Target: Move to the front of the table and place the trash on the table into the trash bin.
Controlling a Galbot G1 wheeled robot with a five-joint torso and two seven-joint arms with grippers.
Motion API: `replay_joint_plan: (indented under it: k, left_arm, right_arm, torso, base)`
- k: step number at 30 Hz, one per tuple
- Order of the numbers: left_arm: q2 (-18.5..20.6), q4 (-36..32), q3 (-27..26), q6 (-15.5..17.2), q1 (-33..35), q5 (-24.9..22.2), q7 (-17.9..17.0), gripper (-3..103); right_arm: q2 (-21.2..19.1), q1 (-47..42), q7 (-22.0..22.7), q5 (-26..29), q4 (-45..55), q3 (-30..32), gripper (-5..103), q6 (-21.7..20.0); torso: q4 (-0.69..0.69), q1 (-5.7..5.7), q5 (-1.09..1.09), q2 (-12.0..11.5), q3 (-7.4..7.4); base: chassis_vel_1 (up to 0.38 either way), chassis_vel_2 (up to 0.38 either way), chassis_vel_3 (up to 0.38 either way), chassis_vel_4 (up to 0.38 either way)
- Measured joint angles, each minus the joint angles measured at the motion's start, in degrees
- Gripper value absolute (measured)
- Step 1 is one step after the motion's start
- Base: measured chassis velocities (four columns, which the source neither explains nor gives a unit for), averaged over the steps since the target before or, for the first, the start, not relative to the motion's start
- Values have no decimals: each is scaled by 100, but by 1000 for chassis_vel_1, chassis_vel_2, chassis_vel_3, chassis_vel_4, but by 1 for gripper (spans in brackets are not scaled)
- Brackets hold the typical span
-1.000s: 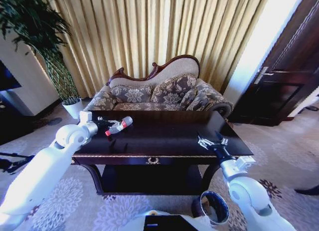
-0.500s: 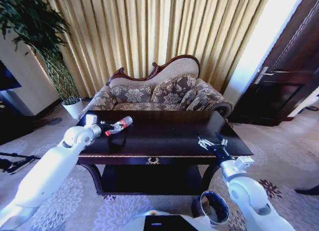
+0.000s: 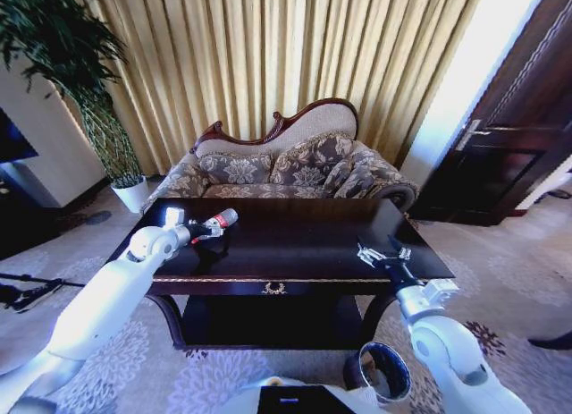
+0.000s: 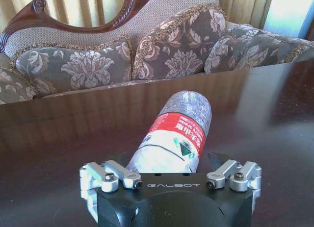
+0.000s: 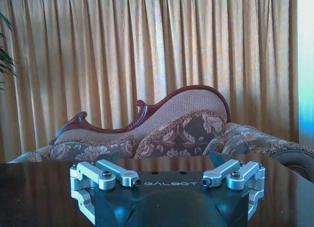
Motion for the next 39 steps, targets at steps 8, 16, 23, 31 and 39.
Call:
replay_joint_plan:
  k: [8,16,23,31,39]
  left_arm:
    - [-74,4,-3,-14,34,10,-25,64]
    - [-41,-141,-45,-293,54,14,-33,41]
    - [18,-418,-232,-1064,309,421,-26,34]
    - [165,-1244,-1277,-2498,1386,1147,-94,34]
    - [83,-1966,-2628,-3098,2924,1374,-342,34]
  right_arm:
    - [-82,22,19,53,8,50,100,17]
    - [-39,18,20,49,-1,35,100,34]
    - [-69,25,20,56,37,8,100,36]
    - [-325,136,22,455,182,-118,100,22]
    - [-557,263,21,642,220,-188,100,-6]
  torso:
    - [0,-1,1,0,0]
    - [0,-1,1,0,0]
    - [0,-1,0,0,0]
    - [0,-1,1,1,-1]
    - [3,-1,0,1,0]
  base:
    - [0,0,0,0]
    - [0,0,0,0]
    - [0,0,0,0]
    - [0,0,0,0]
    - [0,0,0,0]
